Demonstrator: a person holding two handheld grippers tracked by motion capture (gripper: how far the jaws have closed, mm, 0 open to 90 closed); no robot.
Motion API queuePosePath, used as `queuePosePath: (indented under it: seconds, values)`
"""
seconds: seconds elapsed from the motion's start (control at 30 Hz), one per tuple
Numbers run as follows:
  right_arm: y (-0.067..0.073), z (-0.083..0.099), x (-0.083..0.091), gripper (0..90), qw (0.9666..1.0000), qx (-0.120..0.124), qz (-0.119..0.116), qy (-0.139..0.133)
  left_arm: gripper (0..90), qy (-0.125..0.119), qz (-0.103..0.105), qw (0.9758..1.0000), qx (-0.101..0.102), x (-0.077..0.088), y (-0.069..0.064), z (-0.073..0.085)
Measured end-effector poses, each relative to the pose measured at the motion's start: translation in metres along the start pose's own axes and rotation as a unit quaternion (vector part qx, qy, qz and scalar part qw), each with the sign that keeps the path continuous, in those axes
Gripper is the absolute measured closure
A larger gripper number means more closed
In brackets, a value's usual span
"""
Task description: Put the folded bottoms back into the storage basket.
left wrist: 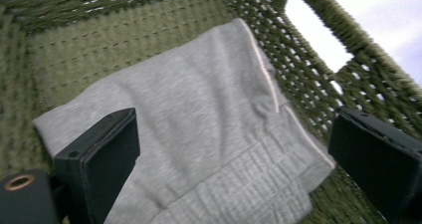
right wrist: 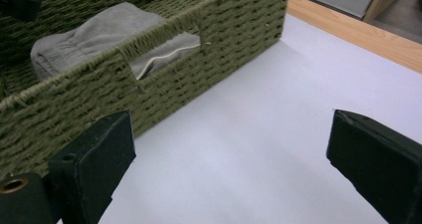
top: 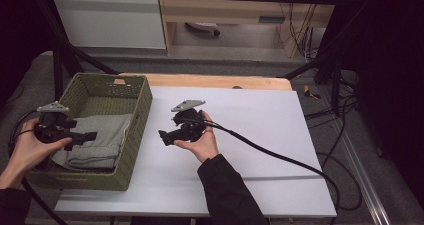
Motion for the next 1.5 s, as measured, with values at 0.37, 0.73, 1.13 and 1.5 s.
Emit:
queuePosePath:
  seconds: [0.37, 0.73, 1.13, 1.5]
  values:
    - [-0.027, 0.027, 0.029, 5.2, 0.9997, -0.02, 0.011, 0.0, 6.3, 0.002, 0.022, 0.9996, -0.019, -0.008, -0.025, -0.003]
    - [-0.049, 0.056, 0.053, 3.9, 0.9992, -0.032, 0.02, 0.011, 6.4, 0.005, 0.039, 0.9983, -0.043, -0.014, -0.051, -0.005]
    - [-0.069, 0.082, 0.077, 2.7, 0.9981, -0.046, 0.032, 0.024, 6.4, 0.009, 0.048, 0.9972, -0.057, -0.024, -0.075, -0.006]
    - [-0.086, 0.109, 0.096, 2.1, 0.9971, -0.054, 0.043, 0.032, 6.3, 0.013, 0.062, 0.9959, -0.064, -0.037, -0.092, -0.001]
Point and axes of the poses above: each handheld gripper's, and its own axes: x roughly backward along the jaws, z roughly out of its underside, y roughly to its left, the point moved 6 cm from there along -x, roughly forward along the jaws, and after that the axes turned 13 degrees about x, right-handed, at the moved point
